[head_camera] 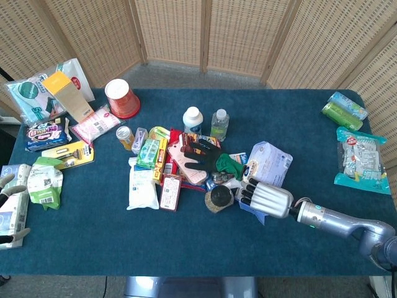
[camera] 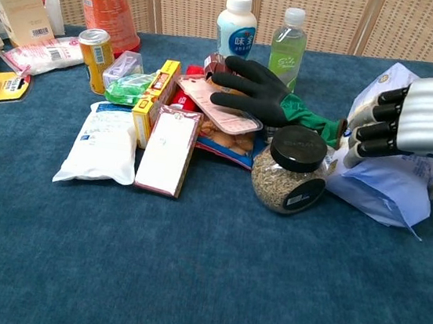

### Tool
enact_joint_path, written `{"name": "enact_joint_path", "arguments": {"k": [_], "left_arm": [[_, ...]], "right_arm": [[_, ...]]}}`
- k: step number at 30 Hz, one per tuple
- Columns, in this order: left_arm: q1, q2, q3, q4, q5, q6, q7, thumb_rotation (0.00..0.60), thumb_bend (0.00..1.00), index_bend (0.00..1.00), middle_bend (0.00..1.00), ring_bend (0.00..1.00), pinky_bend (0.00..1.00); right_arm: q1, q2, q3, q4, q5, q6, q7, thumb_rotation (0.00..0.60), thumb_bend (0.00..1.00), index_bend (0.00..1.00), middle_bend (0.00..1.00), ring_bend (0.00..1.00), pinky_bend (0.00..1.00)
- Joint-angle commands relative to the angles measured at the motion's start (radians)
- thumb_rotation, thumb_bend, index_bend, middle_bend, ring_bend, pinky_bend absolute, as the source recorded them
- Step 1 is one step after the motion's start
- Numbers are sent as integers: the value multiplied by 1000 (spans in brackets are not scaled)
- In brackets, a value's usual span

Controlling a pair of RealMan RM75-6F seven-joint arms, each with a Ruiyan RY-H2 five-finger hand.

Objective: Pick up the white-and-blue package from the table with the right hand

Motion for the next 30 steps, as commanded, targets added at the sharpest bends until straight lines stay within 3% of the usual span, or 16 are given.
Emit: {"name": "enact_joint_path", "arguments": {"k": [1,5,10,21,30], "left_arm": [[-1,0,1,-1,1,-3,2,600,0,220,0,0,0],[-2,-1,1,-3,-1,-4,5,600,0,220,0,0,0],[-5,-2,-2,-2,-9,-10,7,600,0,220,0,0,0],[1,3,7,-7,19,0,-4,600,0,220,0,0,0],[-1,4,10,-3,25,-4,-11,600,0,220,0,0,0]], "right_arm": [[-22,-27,-19,45,11,57,41,600,193,616,803,410,584],[-34,-19,-23,72,11,121,37,600,195,640,834,438,628],[-47,66,-17,3,13,202,3,600,192,654,845,445,631],[-37,344,37,-309,6,254,-121,600,185,667,846,451,646],[-11,482,119,-540,-18,237,-202,600,170,673,849,452,647]]}}
